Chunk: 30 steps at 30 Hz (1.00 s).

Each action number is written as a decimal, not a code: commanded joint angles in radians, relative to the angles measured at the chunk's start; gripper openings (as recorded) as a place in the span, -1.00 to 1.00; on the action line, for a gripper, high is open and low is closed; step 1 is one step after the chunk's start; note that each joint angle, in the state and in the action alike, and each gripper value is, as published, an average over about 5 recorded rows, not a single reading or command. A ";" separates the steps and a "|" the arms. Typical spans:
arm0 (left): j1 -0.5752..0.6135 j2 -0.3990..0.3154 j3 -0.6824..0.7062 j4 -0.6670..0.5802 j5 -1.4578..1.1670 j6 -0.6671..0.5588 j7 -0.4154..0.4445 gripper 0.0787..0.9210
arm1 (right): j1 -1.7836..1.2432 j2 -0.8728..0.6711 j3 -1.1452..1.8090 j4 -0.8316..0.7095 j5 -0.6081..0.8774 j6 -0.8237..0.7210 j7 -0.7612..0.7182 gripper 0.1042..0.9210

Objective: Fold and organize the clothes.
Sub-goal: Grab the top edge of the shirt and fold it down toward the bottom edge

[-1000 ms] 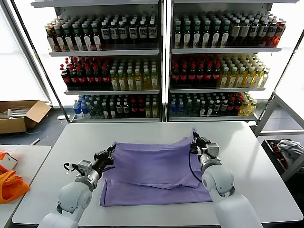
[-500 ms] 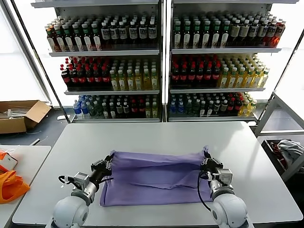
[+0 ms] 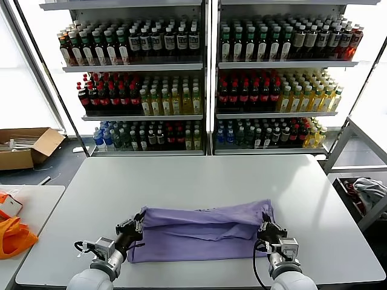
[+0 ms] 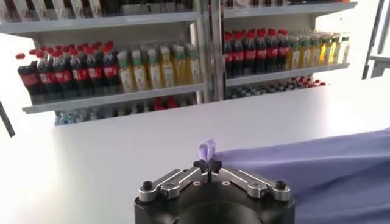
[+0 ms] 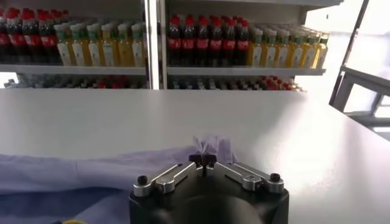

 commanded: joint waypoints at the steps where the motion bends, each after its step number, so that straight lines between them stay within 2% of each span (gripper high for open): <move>1: 0.069 -0.009 -0.009 -0.035 0.060 0.000 0.013 -0.99 | -0.040 -0.002 0.003 0.007 -0.011 0.007 0.000 -0.99; 15: 0.075 -0.036 -0.013 -0.012 0.166 0.001 0.026 -0.98 | -0.009 -0.007 -0.030 -0.055 -0.037 0.011 -0.003 -0.99; 18: 0.078 -0.043 -0.016 -0.001 0.226 0.005 0.026 -0.91 | 0.002 -0.005 -0.032 -0.075 -0.048 0.011 0.003 -0.99; 22: 0.081 -0.050 -0.015 -0.007 0.256 0.021 0.020 -0.69 | 0.012 -0.009 -0.028 -0.099 -0.062 0.015 0.010 -0.94; 25: 0.078 -0.057 -0.014 -0.022 0.254 0.027 0.007 -0.48 | 0.010 -0.016 -0.024 -0.092 -0.062 0.018 0.010 -0.77; 30: 0.080 -0.075 -0.018 -0.065 0.239 0.035 -0.012 -0.09 | -0.016 -0.034 -0.002 0.006 -0.037 0.017 0.009 -0.41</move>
